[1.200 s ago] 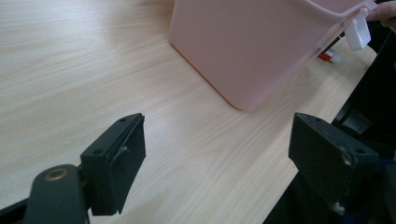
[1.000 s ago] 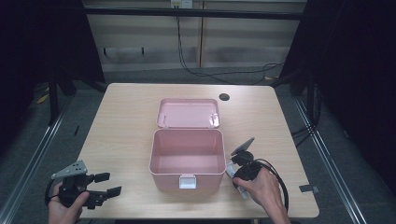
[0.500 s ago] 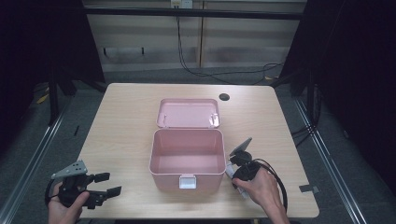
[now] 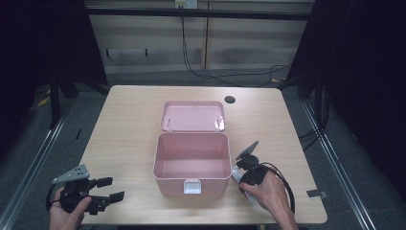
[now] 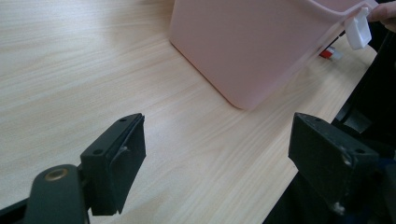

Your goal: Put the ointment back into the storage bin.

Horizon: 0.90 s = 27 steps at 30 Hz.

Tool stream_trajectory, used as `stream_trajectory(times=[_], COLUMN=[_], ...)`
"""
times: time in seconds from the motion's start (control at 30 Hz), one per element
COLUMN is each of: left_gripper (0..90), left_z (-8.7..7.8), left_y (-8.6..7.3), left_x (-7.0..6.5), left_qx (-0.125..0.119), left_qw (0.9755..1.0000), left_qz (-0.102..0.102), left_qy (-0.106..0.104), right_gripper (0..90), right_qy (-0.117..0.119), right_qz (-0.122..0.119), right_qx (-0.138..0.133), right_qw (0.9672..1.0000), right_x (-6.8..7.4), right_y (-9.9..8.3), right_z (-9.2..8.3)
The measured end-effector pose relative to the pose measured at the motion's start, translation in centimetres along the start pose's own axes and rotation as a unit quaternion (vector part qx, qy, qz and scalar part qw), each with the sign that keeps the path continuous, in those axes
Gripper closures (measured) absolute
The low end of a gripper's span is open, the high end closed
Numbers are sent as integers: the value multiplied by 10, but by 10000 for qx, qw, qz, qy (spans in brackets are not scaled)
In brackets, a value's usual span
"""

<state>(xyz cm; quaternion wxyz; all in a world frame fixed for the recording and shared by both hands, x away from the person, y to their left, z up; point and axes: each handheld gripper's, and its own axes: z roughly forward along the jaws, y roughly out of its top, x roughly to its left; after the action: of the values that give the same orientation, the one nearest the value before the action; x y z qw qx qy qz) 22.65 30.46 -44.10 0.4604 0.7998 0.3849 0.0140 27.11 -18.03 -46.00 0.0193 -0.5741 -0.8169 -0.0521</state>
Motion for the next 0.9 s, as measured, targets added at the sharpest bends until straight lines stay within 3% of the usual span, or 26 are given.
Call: stream_trajectory(times=[0.9], left_gripper=[188], left_z=[0], left_y=[0], left_x=[-1], left_qx=[-22], left_qw=[10000], left_qz=[4], left_qy=[-13], right_gripper=[721], right_qy=[131], right_qz=[-92], right_qx=[40], right_qw=[9999], right_x=[-17], right_y=[-10], right_z=[-14])
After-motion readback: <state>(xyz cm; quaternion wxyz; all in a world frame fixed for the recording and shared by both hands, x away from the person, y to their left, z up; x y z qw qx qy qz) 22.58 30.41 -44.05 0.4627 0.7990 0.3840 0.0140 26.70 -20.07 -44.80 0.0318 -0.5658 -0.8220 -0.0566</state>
